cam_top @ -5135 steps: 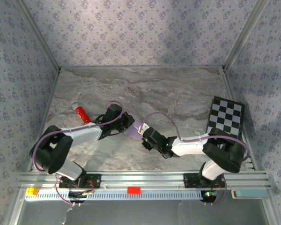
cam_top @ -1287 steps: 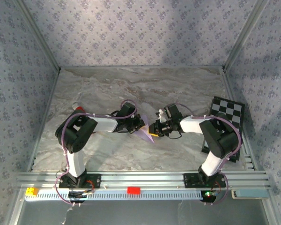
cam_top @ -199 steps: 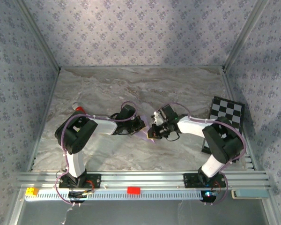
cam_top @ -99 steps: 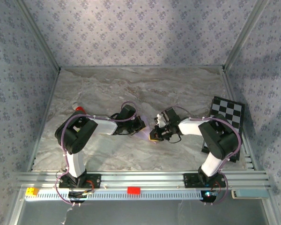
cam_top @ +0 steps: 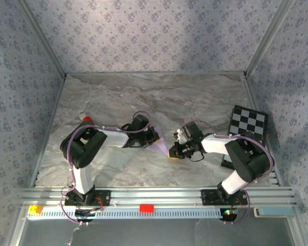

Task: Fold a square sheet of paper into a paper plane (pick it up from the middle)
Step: Fourth fold the wing at the center of the table.

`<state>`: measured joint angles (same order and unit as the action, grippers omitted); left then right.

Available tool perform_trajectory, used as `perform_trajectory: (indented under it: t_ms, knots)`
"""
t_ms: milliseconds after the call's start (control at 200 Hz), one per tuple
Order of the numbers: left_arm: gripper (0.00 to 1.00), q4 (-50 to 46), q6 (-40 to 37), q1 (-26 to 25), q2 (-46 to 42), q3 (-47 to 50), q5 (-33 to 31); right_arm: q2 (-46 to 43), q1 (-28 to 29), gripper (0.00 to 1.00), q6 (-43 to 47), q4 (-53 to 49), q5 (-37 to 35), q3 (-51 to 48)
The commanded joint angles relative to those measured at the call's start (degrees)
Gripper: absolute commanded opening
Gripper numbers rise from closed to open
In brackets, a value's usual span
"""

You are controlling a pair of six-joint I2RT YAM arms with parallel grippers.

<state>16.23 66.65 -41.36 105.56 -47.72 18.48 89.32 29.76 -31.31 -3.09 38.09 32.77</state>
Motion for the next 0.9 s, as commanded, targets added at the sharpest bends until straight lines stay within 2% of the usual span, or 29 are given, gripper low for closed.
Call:
perform_trajectory:
  t_ms: [0,335,560,645,895]
  knots:
    - [0.07,-6.92,-1.0,0.81,2.28,1.8,-3.01,-1.13,-0.49,0.06,2.78,-7.27,-3.16,-3.09]
    - [0.07,-6.83,-1.09,0.84,2.33,1.57,-2.31,-7.63,0.8,0.08,2.89,-9.87,0.7,3.89]
    - [0.07,-6.67,-1.08,0.74,2.4,1.48,-2.05,1.65,1.82,0.12,1.14,-8.28,0.21,11.52]
    - [0.07,-6.65,-1.17,0.68,2.38,1.45,-1.87,6.05,1.88,0.12,-0.88,-5.69,2.24,15.16]
    - [0.07,-6.16,-0.95,0.75,2.42,1.27,-1.89,14.83,1.87,0.12,-1.71,-8.04,-0.11,21.66]
